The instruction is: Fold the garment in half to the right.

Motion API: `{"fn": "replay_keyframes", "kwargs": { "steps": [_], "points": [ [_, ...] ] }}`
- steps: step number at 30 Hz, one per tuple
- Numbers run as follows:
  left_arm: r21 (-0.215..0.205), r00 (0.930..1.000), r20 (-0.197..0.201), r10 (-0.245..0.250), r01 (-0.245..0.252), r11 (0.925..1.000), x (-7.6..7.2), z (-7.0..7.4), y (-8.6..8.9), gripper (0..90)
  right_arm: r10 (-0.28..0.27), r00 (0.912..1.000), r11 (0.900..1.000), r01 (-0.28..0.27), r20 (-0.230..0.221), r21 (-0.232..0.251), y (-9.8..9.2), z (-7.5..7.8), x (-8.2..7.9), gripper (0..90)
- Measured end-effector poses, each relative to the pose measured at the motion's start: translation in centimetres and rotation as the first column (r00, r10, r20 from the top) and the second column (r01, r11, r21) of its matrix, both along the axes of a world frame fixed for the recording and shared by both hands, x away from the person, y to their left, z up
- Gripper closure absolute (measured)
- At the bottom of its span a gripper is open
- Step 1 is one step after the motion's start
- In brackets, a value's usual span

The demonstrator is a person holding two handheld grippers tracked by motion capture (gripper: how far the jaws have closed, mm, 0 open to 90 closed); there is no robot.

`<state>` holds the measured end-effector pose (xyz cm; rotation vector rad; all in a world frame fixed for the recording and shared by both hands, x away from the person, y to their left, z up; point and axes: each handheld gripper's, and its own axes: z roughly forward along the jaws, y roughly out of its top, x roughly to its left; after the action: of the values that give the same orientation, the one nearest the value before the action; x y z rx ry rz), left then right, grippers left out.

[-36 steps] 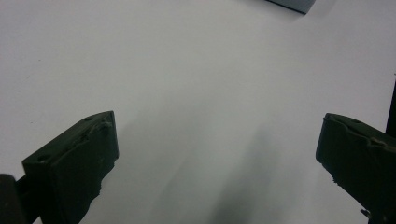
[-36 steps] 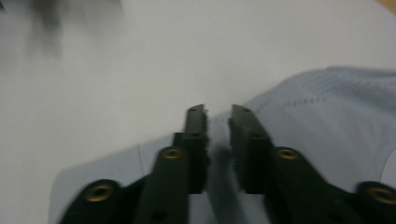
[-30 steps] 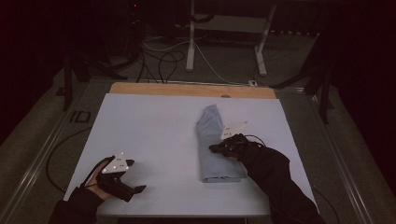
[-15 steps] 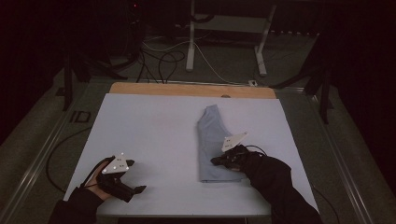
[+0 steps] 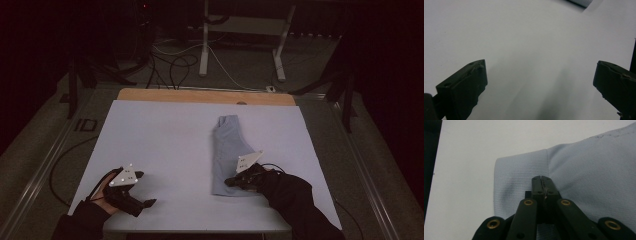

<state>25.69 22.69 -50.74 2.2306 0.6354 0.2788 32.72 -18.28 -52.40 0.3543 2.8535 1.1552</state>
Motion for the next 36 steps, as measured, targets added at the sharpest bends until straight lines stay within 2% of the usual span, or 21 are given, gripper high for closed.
{"fn": "replay_keyframes", "kwargs": {
  "steps": [4,11,16,19,21,23,25,28,32,34,35,36],
  "points": [
    [-0.003,1.0000,-0.002,0.002,-0.002,1.0000,0.0,0.0,0.0,0.4,-0.006,0.9999,1.000,0.006,0.008,0.004,0.0,0.0,0.2,90.0],
    [0.001,1.0000,-0.001,-0.003,0.003,1.0000,0.0,0.0,0.0,0.4,-0.018,0.9998,0.999,0.018,-0.009,0.030,-0.1,-0.2,0.9,90.0],
    [0.003,1.0000,0.002,-0.002,0.002,1.0000,0.0,0.1,0.0,0.4,-0.015,0.9998,0.999,0.015,-0.009,0.032,-0.1,0.0,0.8,90.0],
    [0.002,1.0000,0.001,0.000,0.000,1.0000,0.0,0.1,0.1,0.4,0.003,1.0000,0.998,-0.003,-0.009,0.067,-0.1,0.4,0.5,90.0],
    [0.001,1.0000,0.003,0.000,0.000,1.0000,0.0,0.1,0.1,0.4,0.000,0.9998,0.997,-0.002,0.022,0.073,-0.1,0.9,0.4,83.0],
    [0.002,1.0000,0.003,0.000,0.000,1.0000,0.0,0.1,0.1,0.4,0.015,0.9992,0.997,-0.018,0.038,0.078,0.0,1.3,0.1,67.5],
    [-0.002,1.0000,0.002,0.001,-0.001,1.0000,0.0,0.1,0.1,0.4,0.013,0.9996,0.996,-0.015,0.026,0.085,0.0,1.3,0.0,57.3],
    [-0.002,1.0000,0.004,0.001,-0.001,1.0000,-0.1,0.1,0.1,0.4,0.008,1.0000,0.993,-0.008,0.005,0.120,-0.1,1.5,0.1,42.7],
    [-0.002,1.0000,0.004,0.000,0.000,1.0000,-0.1,0.2,0.2,0.4,-0.043,0.9990,0.987,0.044,-0.010,0.157,-0.3,2.2,0.3,24.7],
    [-0.004,1.0000,0.004,0.004,-0.004,1.0000,-0.1,0.2,0.2,0.4,-0.049,0.9986,0.984,0.051,-0.018,0.173,-0.7,2.5,0.4,15.2],
    [-0.006,1.0000,0.004,0.005,-0.005,1.0000,-0.1,0.2,0.2,0.4,-0.047,0.9988,0.982,0.049,-0.016,0.180,-0.8,2.6,0.5,12.7],
    [-0.004,1.0000,0.004,0.003,-0.003,1.0000,-0.1,0.2,0.2,0.4,-0.067,0.9975,0.980,0.070,-0.023,0.186,-1.0,2.7,0.5,13.0]
  ]
}}
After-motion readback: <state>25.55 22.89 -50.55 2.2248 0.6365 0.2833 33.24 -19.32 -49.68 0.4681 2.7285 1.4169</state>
